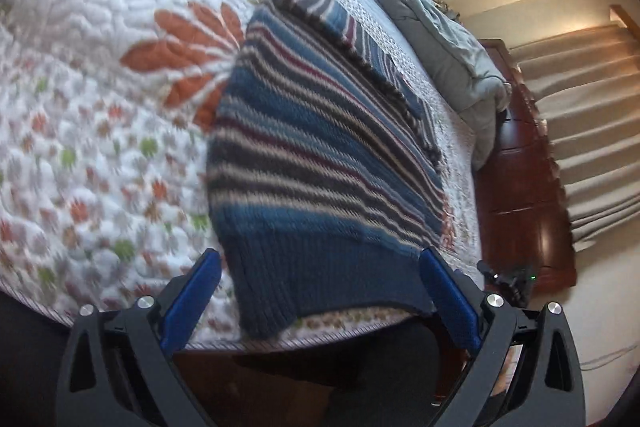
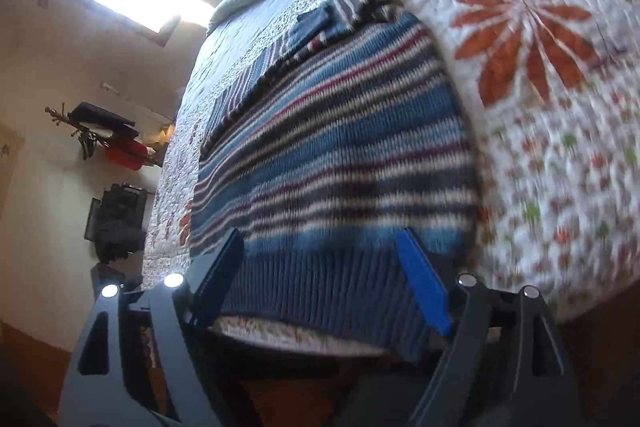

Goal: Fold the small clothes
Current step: 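Move both tools toward the sweater hem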

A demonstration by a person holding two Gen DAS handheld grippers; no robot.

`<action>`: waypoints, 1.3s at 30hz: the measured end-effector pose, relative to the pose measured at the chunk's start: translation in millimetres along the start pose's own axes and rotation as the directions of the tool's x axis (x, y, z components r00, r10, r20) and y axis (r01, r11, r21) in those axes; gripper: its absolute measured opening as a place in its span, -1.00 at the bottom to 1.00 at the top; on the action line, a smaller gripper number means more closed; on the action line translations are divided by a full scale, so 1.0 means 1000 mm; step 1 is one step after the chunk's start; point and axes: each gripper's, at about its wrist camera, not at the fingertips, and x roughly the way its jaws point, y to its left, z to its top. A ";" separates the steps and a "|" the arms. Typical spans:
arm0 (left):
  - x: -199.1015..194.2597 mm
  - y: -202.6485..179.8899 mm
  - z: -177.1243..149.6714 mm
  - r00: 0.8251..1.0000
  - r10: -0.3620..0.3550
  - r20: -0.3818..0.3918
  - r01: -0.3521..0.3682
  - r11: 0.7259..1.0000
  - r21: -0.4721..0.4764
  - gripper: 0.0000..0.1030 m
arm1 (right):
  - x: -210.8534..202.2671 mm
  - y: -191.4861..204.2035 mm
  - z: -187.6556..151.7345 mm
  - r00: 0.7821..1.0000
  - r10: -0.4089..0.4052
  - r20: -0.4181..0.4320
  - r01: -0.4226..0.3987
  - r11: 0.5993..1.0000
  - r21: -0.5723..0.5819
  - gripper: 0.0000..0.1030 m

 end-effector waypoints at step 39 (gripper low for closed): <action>0.071 0.023 -0.017 0.986 -0.010 -0.169 -0.017 0.988 -0.156 -0.01 | 0.025 -0.075 -0.049 0.980 0.159 -0.123 -0.128 0.965 0.229 0.44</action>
